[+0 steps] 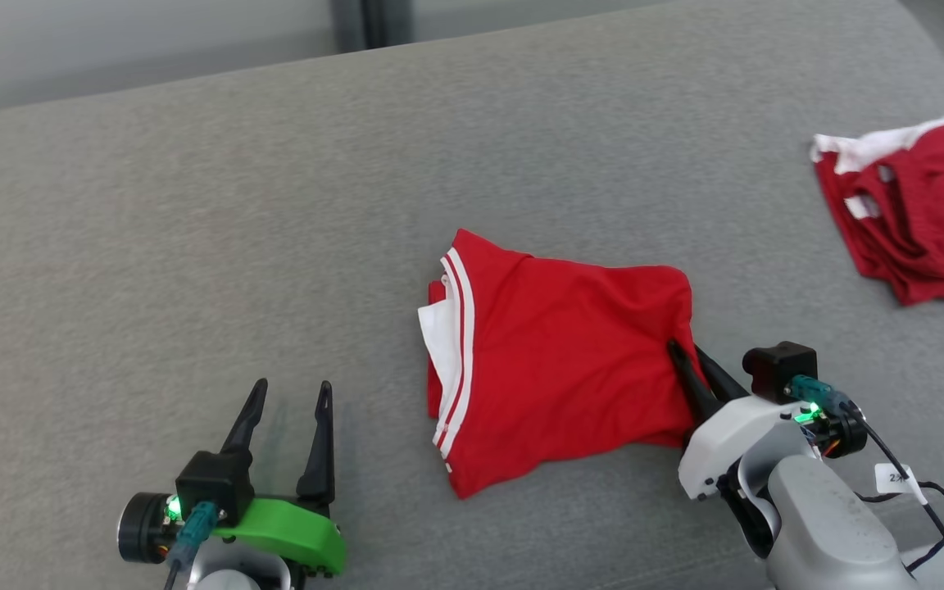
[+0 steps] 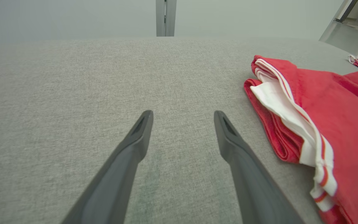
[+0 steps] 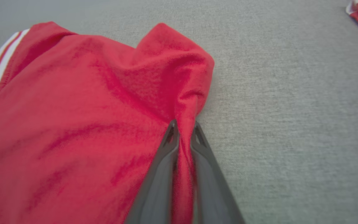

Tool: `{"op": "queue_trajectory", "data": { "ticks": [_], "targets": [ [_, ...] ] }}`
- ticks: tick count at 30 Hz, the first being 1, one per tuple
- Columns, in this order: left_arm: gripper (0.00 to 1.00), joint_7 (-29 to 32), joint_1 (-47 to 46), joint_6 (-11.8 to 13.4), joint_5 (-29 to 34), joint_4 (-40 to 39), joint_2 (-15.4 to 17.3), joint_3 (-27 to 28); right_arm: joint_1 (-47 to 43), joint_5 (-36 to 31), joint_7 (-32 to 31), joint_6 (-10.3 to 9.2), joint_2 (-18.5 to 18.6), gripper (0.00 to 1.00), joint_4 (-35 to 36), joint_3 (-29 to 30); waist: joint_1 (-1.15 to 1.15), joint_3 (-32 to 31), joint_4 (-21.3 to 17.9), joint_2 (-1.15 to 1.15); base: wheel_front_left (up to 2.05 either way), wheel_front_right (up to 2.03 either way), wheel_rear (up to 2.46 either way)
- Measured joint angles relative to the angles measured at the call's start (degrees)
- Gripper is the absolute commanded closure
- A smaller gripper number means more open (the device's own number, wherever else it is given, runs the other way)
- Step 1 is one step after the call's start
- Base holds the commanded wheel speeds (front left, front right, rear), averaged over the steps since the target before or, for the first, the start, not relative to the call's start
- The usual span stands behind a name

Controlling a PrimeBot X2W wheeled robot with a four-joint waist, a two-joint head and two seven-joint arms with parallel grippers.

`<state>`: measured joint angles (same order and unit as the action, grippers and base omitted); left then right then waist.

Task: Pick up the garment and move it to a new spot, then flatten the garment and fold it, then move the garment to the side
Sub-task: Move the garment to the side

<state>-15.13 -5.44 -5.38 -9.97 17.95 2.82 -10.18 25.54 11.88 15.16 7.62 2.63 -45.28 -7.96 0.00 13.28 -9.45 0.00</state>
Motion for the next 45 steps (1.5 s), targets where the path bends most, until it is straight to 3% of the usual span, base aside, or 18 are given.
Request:
{"op": "queue_trajectory", "data": {
  "ticks": [2, 7, 11, 17, 25, 32, 42, 43, 45],
  "targets": [
    [0.00, 0.00, -0.25, -0.11, 0.30, 0.16, -0.01, -0.40, -0.51, 0.89, -0.02, -0.05, 0.13, 1.00, 0.75, -1.00, 0.00, -0.47, -4.84, 0.00, 0.00, 0.00, 0.00],
    [0.00, 0.00, -1.45, -0.62, 0.52, 1.16, -0.03, -2.61, -2.42, 2.04, -0.02, -0.08, 0.22, 1.00, 2.49, 0.84, 0.00, -1.04, -12.55, 0.00, 0.00, 0.00, 0.00],
    [0.00, -0.01, -2.98, -0.91, 0.10, 2.10, -0.11, -4.90, -4.26, 1.49, -0.02, -0.08, 0.25, 1.00, 3.81, 3.25, 0.00, -1.20, -17.13, 0.00, 0.00, 0.00, 0.00],
    [0.00, 0.00, -3.51, -1.14, 0.02, 2.98, -0.12, -5.71, -4.90, 0.24, -0.02, -0.08, 0.31, 1.00, 5.23, 4.09, 0.00, -0.70, -20.99, 0.00, 0.00, 0.00, 0.00],
    [0.00, 0.00, -3.60, -1.24, 2.85, 2.32, 0.49, -1.31, 5.32, -0.65, -0.03, -0.08, 0.30, 1.00, 3.77, -0.79, 0.00, 2.86, -21.47, 0.00, 0.00, 0.00, 0.00],
    [0.00, 0.00, -6.38, -1.68, 4.30, 1.33, 2.45, -0.18, 21.50, -8.48, -0.81, -0.08, 1.22, 1.00, -2.41, 3.23, 0.00, 7.74, -19.47, 0.00, 0.00, 0.00, 0.00],
    [0.00, -0.14, -10.64, -2.16, 4.49, 0.07, 3.43, -1.30, 32.77, -24.21, -5.08, -0.08, 14.65, 1.00, -9.01, 20.28, 0.00, 13.68, -13.67, 0.00, 0.00, 0.00, 0.00],
    [0.00, -0.16, -10.93, -2.18, 4.49, -0.11, 3.41, -1.38, 32.92, -26.09, -5.47, -0.08, 15.86, 0.79, -8.95, 22.24, 0.00, 14.18, -13.09, 0.00, 0.00, 0.00, 0.00],
    [0.00, -0.32, -11.54, -2.20, 4.48, -0.41, 3.28, -1.52, 32.92, -29.74, -6.56, -0.08, 17.42, 0.52, -8.46, 26.53, 0.00, 15.05, -11.99, 0.00, 0.00, 0.00, 0.00]
  ]
}}
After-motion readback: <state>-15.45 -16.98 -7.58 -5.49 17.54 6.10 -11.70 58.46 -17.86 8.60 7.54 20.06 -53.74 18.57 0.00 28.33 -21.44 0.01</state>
